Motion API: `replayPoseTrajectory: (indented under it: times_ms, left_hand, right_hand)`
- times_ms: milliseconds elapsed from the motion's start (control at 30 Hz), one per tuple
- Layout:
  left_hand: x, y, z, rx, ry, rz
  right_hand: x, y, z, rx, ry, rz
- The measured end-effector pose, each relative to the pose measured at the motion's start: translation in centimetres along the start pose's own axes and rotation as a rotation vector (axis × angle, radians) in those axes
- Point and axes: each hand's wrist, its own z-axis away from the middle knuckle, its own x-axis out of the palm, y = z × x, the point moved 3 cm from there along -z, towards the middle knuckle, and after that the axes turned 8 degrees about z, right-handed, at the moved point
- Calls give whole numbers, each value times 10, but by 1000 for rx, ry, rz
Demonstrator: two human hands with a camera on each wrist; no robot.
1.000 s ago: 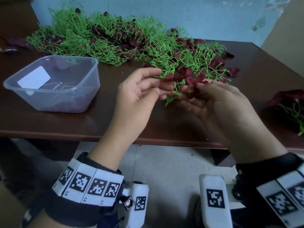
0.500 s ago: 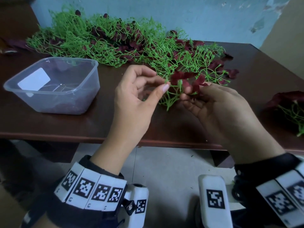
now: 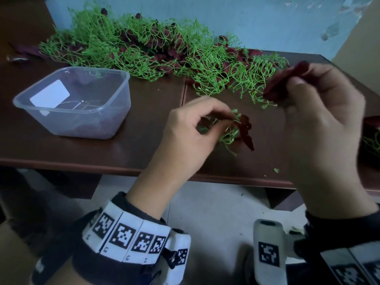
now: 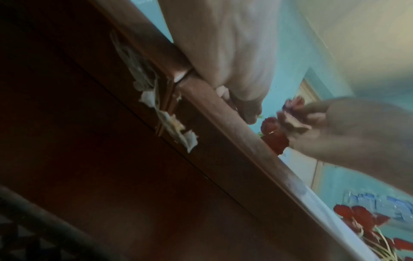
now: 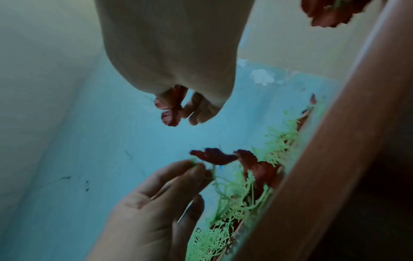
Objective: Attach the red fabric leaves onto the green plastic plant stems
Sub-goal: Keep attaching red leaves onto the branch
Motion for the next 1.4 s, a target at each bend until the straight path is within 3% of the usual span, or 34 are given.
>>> replayPoseTrajectory:
  times_ms: [133,200,433,533,700,933,1400]
  left_hand:
    - [5,2,0,22,-64,-49]
    - [3,0,0,-22,-40,-7]
    - [-1,-4,-3,-102,-21,158]
    - [-4,-6,-4,-114,3,212]
    - [-2,-7,-6,-130,-67,223]
    - [-2,-5,-6,-121,-91,206]
    - [-3,-6,-6,-137,-68,215]
  right_hand:
    - [16,-10,21,53,-302,-136]
    - [18,-1,25,152,-347,-91]
    - [14,24,16,445,-263,-264]
    - [15,26,16,521,-303,-334]
    - [15,32,18,640,-390,-419]
    - [17,31,19,661,-466,-353]
    - [18,31,19,700,-455,-305]
